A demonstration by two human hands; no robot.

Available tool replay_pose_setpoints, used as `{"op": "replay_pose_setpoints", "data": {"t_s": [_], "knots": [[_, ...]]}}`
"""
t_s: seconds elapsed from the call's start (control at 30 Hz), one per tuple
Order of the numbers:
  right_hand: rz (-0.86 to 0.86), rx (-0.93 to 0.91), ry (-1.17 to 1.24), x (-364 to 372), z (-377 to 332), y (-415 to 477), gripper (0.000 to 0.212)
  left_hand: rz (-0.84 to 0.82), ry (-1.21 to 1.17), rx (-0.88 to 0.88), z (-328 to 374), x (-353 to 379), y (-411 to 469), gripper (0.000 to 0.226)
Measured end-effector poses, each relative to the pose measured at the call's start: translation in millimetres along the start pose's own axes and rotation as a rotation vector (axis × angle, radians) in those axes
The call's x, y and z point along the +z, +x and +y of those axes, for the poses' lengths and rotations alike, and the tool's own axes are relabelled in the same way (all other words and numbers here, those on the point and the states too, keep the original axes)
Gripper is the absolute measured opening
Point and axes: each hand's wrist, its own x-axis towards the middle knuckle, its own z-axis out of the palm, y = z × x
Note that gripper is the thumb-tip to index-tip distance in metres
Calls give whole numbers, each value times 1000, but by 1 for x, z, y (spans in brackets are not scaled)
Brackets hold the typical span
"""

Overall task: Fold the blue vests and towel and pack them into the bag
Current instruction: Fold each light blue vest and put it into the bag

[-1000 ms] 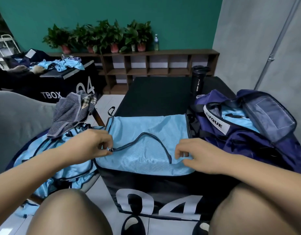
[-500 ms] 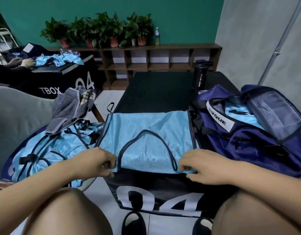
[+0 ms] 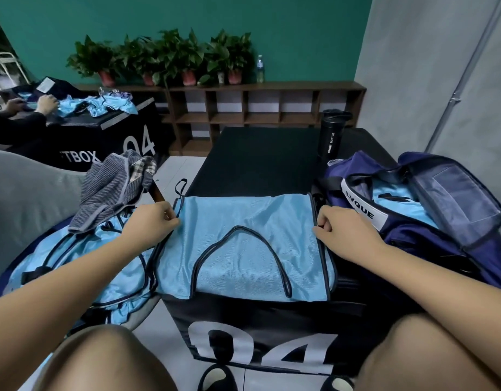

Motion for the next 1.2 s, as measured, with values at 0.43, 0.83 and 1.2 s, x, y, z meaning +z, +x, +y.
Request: {"op": "replay_pose_setpoints", "data": {"t_s": [0.43, 0.83, 1.2], "knots": [[43, 223, 110, 12, 0, 31, 22, 26, -102, -228, -9, 20, 42, 29], [5, 163, -24, 11, 10, 19, 32, -140, -298, -379, -24, 22, 47, 36], [-159, 194, 164, 7, -27, 0, 66, -136, -82, -277, 0, 28, 93, 37]]}}
